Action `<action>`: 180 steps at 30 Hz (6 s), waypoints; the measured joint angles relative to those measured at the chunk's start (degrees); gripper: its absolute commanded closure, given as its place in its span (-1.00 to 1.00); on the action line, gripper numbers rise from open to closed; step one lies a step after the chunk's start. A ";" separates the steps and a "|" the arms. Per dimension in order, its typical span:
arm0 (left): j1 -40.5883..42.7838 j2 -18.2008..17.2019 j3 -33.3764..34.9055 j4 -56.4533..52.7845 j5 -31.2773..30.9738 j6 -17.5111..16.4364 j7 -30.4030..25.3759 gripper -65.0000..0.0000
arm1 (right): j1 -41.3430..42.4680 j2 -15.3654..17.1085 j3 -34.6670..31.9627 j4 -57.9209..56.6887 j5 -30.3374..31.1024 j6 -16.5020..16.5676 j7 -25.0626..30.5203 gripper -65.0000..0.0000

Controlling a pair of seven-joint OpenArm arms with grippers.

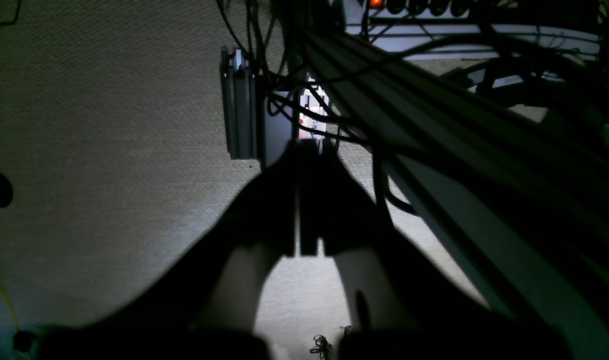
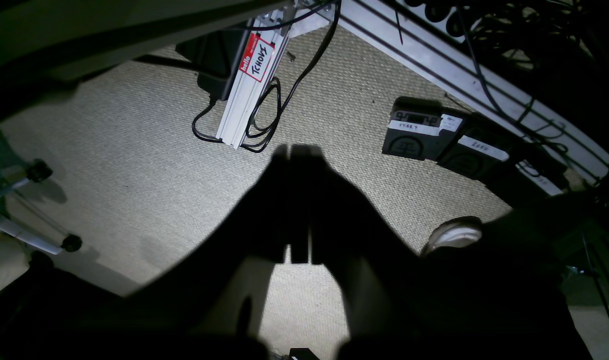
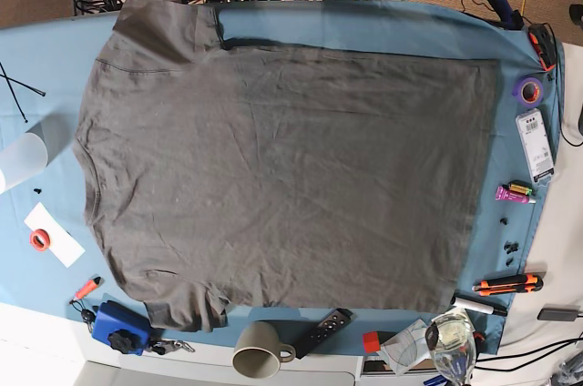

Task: Fold the T-shirt properly

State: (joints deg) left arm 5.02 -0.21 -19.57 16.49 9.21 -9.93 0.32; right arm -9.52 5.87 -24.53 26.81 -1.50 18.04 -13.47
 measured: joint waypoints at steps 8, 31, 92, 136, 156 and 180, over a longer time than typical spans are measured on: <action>0.02 0.00 0.00 0.76 0.00 0.00 0.00 1.00 | 0.00 0.02 0.00 0.00 0.00 0.00 -0.04 1.00; -0.02 -0.79 0.00 1.55 -6.49 -0.22 0.00 1.00 | 0.00 0.02 0.00 0.11 0.00 0.00 -1.09 1.00; 29.55 -6.45 0.00 41.79 -18.51 -9.44 3.08 1.00 | -58.75 9.01 69.44 103.19 37.99 6.91 -41.22 0.92; 30.01 -9.53 0.00 41.79 -18.49 -10.91 3.72 1.00 | -30.51 11.85 82.12 57.79 83.36 21.68 -64.92 0.23; 30.01 -9.51 0.02 41.79 -18.51 -10.91 3.69 1.00 | -25.38 12.96 69.61 57.55 73.57 21.68 -61.94 0.23; 29.27 -9.51 0.02 41.79 -18.51 -10.91 3.72 1.00 | -24.57 12.94 62.34 57.51 75.36 21.68 -62.88 0.23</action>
State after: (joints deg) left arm 34.28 -9.72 -19.55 58.28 -9.30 -20.84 4.03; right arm -34.09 18.81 37.80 84.31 73.87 39.72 -76.36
